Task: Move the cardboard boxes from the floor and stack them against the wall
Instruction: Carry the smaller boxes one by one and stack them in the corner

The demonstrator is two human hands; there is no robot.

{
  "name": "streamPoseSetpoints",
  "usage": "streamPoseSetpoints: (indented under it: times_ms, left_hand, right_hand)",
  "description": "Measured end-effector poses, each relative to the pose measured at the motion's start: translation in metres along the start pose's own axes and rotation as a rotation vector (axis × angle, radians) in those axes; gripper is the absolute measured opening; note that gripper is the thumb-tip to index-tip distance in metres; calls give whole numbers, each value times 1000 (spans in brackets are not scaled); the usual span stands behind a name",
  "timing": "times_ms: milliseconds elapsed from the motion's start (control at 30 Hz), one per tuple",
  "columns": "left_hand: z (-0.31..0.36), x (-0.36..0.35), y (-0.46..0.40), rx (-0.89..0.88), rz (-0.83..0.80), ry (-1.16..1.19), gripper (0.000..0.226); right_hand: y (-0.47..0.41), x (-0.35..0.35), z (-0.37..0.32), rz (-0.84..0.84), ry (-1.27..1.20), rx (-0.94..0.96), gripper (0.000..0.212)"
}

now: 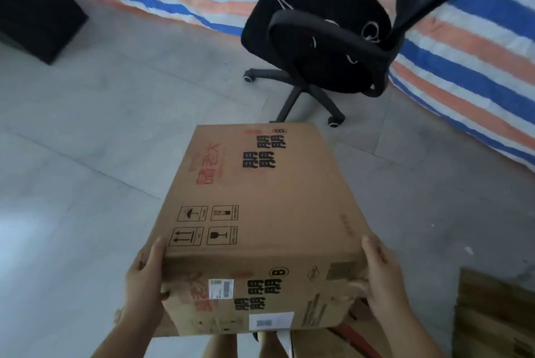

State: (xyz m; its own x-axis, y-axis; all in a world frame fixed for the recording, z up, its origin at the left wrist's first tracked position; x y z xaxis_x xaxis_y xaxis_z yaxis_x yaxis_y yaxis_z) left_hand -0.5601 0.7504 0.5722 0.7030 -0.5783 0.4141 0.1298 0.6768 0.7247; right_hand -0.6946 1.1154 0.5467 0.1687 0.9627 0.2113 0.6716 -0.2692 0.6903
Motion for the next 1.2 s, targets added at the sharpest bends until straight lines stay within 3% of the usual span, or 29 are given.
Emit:
streamPoseSetpoints:
  times_ms: [67,233,300,567,733,900,1033,1200]
  left_hand:
    - [7,41,16,1,30,54,47]
    - [27,136,50,-7,135,350,35]
    - [41,173,60,-38,173,445,34]
    - [85,335,33,-100,355,785,38]
    - [109,449,-11,-135,433,852,37]
    - [121,545,-52,-145,517,857,36]
    - [131,595,-81,-120,577,889,39]
    - [159,632,-127,-90,607,906,31]
  right_hand:
    - [24,-27,-21,-50,24,21,29]
    - [93,-102,-87,-238,85,160,24]
    - [123,-137,-110,-311,133,201,33]
    - [256,-320,-179,-577,217,371,38]
    - [345,-448,-181,-714,302,464,23]
    - [414,-561,-164,-793,370,517,32]
    - [449,-635,-154,-896,420,534,36]
    - [469,-726,-158,-988,446,556,20]
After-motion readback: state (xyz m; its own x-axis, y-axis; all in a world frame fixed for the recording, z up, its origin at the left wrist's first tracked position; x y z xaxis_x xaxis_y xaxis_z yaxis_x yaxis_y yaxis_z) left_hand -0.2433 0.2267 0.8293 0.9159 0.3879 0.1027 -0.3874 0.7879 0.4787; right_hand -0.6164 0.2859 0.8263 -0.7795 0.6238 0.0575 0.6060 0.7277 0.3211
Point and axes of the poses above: each hand's wrist, its own y-axis away from the middle knuckle, its own x-axis out of the back of the hand, z = x × y, the point moved 5 cm from there along -y, towards the middle knuckle, and after that the axes turned 3 degrees about x, right-handed, at the moved point
